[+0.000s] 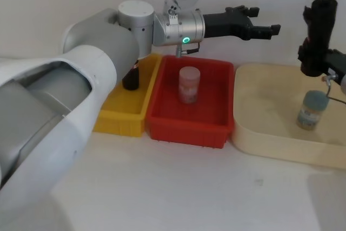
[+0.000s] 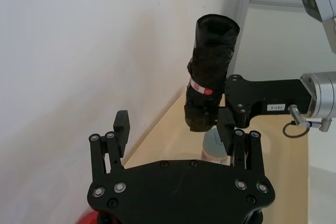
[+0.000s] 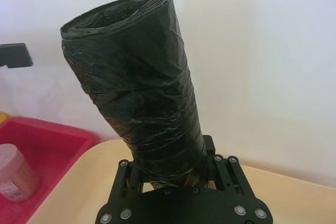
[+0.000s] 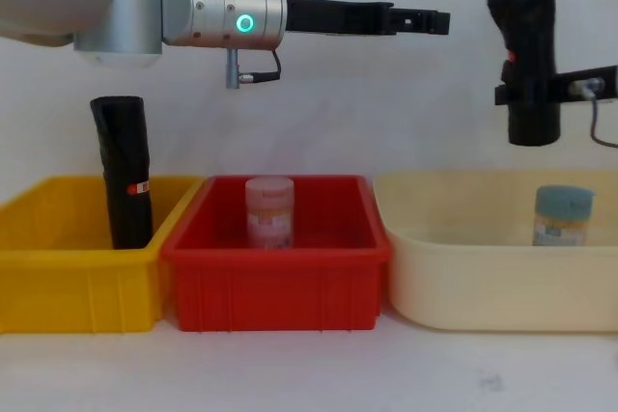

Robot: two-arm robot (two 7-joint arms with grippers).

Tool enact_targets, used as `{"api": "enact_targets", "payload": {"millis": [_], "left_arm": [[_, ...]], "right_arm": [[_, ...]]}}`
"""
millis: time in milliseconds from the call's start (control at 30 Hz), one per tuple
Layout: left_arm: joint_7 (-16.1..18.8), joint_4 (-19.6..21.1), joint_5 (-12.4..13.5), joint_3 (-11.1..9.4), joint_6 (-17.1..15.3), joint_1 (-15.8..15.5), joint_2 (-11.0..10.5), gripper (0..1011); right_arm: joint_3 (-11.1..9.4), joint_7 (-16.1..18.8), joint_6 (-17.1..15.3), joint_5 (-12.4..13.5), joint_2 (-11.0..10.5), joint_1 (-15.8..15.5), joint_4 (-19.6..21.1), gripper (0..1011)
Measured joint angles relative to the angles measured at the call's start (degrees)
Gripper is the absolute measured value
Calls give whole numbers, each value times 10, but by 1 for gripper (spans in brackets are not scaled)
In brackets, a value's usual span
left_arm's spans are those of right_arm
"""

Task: Pick up the garbage bag with the one hand and transfer it to the other hand.

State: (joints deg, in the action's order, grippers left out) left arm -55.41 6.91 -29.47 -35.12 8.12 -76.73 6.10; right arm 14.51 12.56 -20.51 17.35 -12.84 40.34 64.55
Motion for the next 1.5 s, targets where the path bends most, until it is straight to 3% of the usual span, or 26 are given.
{"api": "enact_targets", "payload": {"millis": [167,367,667,1500], "left_arm": [[0,0,0,0,0,0,0,1001],[0,0,0,0,0,0,0,1001],[0,0,0,0,0,0,0,1001],[0,0,0,0,0,0,0,1001]], "right_arm": [[-7,9,-8,4,-8,0,1,580],[-14,16,-16,8,-15,0,1,783],[-18,21,-21,11,-20,0,2,991],[-22,26,-26,13,-24,0,2,1001]]}}
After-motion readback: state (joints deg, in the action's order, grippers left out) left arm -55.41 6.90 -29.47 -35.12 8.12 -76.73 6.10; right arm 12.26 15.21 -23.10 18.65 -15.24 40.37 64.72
